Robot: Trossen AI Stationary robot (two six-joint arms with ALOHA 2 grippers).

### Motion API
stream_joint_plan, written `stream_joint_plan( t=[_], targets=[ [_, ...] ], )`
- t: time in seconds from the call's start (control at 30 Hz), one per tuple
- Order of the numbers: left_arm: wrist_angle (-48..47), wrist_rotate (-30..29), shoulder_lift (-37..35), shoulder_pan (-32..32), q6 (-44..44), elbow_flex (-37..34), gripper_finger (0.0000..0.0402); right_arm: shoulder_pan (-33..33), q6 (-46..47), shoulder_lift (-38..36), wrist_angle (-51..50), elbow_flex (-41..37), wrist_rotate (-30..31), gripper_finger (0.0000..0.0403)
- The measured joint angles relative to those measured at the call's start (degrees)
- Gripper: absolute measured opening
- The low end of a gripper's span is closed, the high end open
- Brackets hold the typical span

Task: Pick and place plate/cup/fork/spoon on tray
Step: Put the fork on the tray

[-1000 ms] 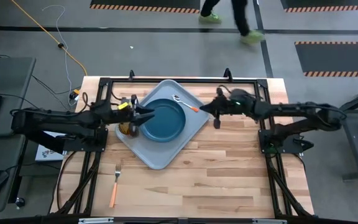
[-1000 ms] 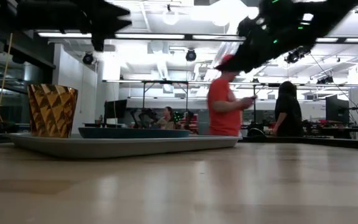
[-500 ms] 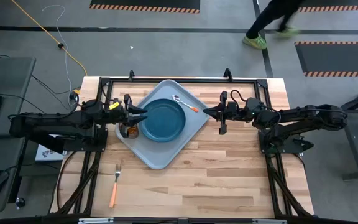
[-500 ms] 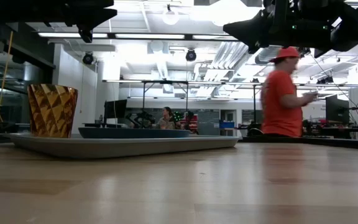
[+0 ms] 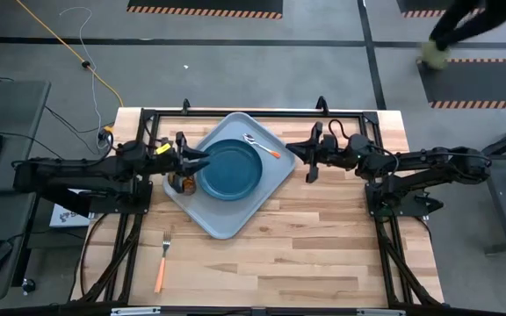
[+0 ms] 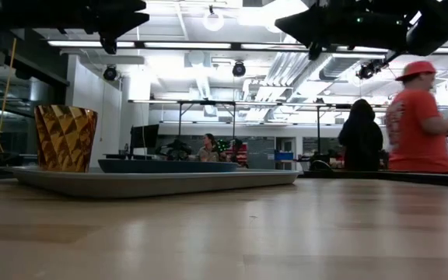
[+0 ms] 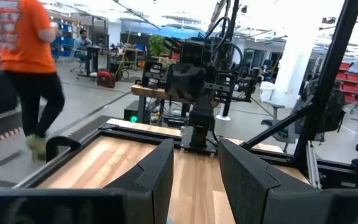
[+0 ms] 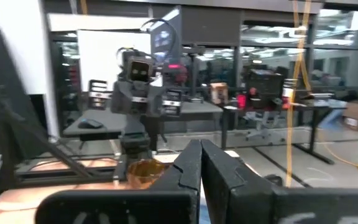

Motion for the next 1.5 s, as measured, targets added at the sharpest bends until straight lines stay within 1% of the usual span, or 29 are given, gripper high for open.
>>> stream_joint_plan(
  t=[0.1,0.2,0.33,0.4,0.47,0.5,0.57,0.6,0.7,0.77,0.83,0.9,1.03,1.1,1.2,1.27,1.37,1.43,1.5],
  targets=[
    [-0.02,0.03,1.3,0.0,-2.25,0.0,0.0118,-0.04,-0.11,0.0,-0.81,0.0,1.47,0.0],
    [2.57,2.01,3.75,-0.69,-4.55,0.0,0.0128,-0.02,-0.11,0.0,-1.07,0.0,1.45,0.0],
    [10.87,5.79,8.87,-4.7,-3.9,0.28,0.0167,-0.02,-0.11,0.0,-1.06,0.0,1.42,0.0],
    [11.42,6.58,11.57,-7.29,-2.33,2.01,0.0193,-0.02,-0.11,0.0,-1.06,0.0,1.4,0.0],
    [8.29,6.64,13.46,-9.82,-1.32,5.01,0.0218,-0.02,-0.11,0.0,-1.14,0.0,1.4,0.0],
    [4.81,6.65,14.25,-11.04,-1.35,7.31,0.023,-0.02,-0.11,0.0,-1.24,0.0,1.38,0.0],
    [-6.72,6.09,15.49,-13.35,-3.19,12.94,0.025,-0.02,-0.11,0.02,-1.28,0.0,1.38,0.0],
    [-14.6,4.99,16.11,-14.67,-5.09,16.68,0.0257,-0.02,-0.09,0.02,-1.33,0.0,1.36,0.0],
    [-40.13,-0.68,18.82,-19.24,-15.28,28.07,0.0267,-0.02,0.33,0.02,-1.59,0.0,1.33,0.0],
    [-56.04,-3.85,21.26,-22.76,-25.99,33.83,0.0268,-0.02,0.33,0.02,-1.66,0.0,1.33,0.0],
    [-67.25,-7.75,23.59,-27.45,-38.97,36.8,0.0267,-0.02,0.31,0.02,-1.95,0.0,1.33,0.0],
    [-74.27,-11.27,25.17,-33.34,-51.33,37.19,0.0265,-0.02,0.32,0.02,-1.93,0.02,1.33,0.0],
    [-80.8,-15.48,29.11,-44.88,-72.85,35.95,0.0264,-0.02,0.33,0.02,-1.98,0.02,1.33,0.0],
    [-82.6,-16.91,31.85,-50.4,-82.86,35.85,0.0264,-0.04,0.31,0.02,-1.98,0.02,1.33,0.0],
    [-84.3,-16.59,36.45,-57.18,-96.01,35.82,0.0264,-0.07,0.01,0.02,-1.96,0.02,1.33,0.0],
    [-84.25,-14.45,39.71,-60.26,-102.68,35.82,0.0264,-0.07,-0.09,0.02,-1.94,0.02,1.33,0.0],
    [-84.23,-8.32,44.82,-62.97,-109.69,35.82,0.0264,-0.07,-0.11,0.02,-1.91,0.02,1.33,0.0],
    [-83.77,-4.25,48.02,-63.89,-112.02,35.82,0.0264,-0.07,-0.09,0.02,-1.92,0.02,1.36,0.0],
    [-82.04,-1.7,50.68,-64.32,-112.27,35.78,0.0264,-0.07,0.31,0.02,-1.91,0.02,1.36,0.0]
  ],
)
